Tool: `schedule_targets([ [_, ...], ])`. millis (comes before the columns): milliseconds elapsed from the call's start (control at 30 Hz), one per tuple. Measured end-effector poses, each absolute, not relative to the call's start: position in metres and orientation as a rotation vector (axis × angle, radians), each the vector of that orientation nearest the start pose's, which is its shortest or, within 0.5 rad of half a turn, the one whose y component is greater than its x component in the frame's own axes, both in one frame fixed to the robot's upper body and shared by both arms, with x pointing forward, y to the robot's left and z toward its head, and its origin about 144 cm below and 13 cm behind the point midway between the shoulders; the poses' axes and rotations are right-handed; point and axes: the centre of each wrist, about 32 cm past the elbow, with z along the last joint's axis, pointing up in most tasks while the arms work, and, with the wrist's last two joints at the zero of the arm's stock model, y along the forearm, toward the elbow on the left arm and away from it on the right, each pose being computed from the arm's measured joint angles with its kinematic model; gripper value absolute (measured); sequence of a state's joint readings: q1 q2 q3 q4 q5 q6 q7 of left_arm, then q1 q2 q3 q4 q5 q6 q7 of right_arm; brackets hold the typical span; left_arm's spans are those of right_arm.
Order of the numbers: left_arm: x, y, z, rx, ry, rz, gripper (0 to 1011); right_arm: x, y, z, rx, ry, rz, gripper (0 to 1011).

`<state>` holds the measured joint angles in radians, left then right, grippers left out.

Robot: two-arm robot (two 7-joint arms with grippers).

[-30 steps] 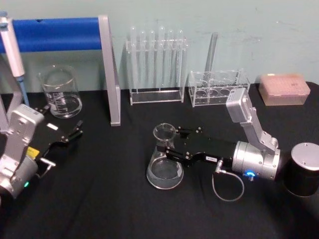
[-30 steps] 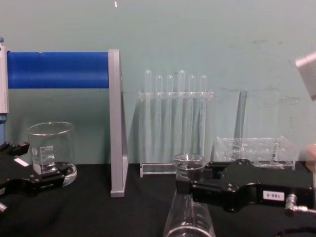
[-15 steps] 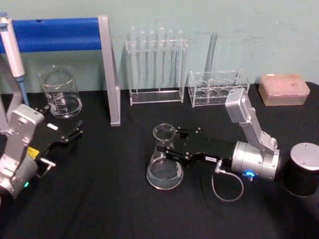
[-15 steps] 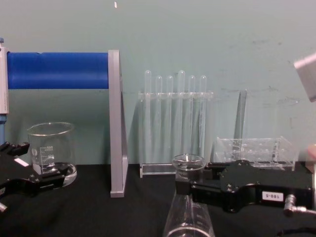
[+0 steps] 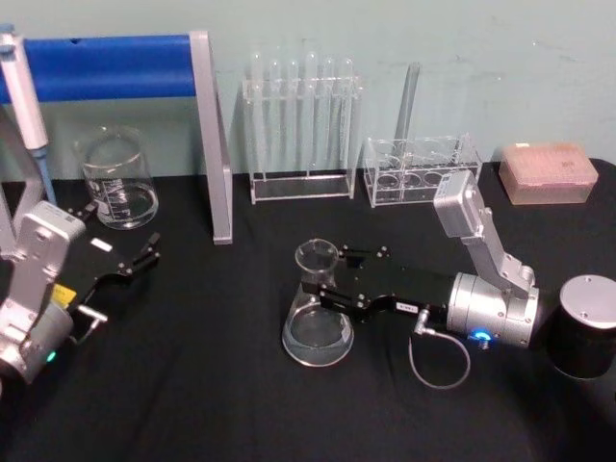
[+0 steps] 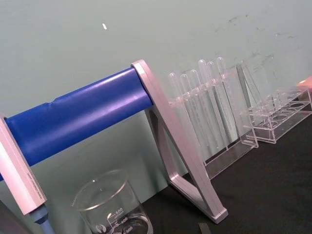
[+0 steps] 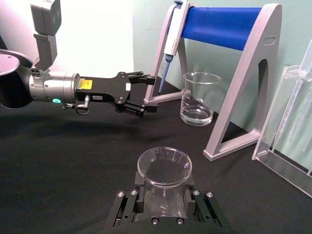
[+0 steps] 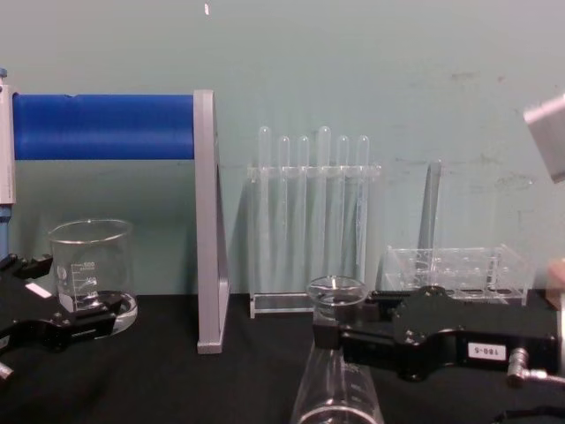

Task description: Grasp the erlenmeyer flask with one hand, shake it three times, then place it back.

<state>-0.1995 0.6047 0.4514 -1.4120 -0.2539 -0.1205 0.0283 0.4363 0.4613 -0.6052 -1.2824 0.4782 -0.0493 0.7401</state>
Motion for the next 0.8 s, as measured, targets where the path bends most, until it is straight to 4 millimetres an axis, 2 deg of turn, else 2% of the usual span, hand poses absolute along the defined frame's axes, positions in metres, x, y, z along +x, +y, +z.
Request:
schedule_targets([
  [800,0.4886,0.3097,1.1398,0.305,-0.285,1.248,1001,0.5444,-0.2413,1.1625,-0.155,-0.018,-0.446,448],
])
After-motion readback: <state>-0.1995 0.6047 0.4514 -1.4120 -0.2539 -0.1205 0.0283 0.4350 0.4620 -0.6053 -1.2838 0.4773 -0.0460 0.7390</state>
